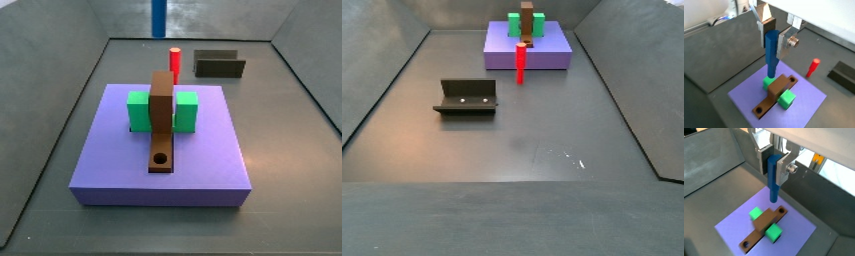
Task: Pick up the blue object. Move up. Place the blue object on the fixture. Regrasp the blue object. Move to above the board. Insert the blue object.
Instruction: Insert the blue object.
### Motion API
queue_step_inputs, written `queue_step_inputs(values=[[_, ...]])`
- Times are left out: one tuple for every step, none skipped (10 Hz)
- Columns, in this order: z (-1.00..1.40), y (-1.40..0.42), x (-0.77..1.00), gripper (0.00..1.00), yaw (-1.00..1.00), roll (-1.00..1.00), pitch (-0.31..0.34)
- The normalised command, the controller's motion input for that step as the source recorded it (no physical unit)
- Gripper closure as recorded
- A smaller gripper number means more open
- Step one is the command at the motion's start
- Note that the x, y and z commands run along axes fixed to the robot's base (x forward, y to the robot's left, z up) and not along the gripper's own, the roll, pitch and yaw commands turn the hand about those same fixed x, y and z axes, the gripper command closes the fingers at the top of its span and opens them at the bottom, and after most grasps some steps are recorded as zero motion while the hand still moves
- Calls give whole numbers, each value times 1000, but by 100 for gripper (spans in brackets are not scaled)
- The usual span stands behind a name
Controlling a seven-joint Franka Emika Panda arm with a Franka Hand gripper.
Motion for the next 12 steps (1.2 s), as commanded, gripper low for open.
queue_step_inputs(values=[[-691,-634,-114,100,254,110,-241],[-740,-474,-83,100,226,56,-221],[-823,-314,0,100,237,37,-181],[-960,0,186,100,37,-16,-90],[-951,83,174,100,0,-97,-59],[-871,126,123,100,0,-137,-51],[-474,0,0,100,3,-80,-73],[-454,-97,-60,100,60,0,-109],[-491,-100,-91,100,63,79,-133],[-411,-134,-46,100,63,144,-77],[-309,-114,-11,100,6,136,0],[-229,-120,0,100,3,60,0]])
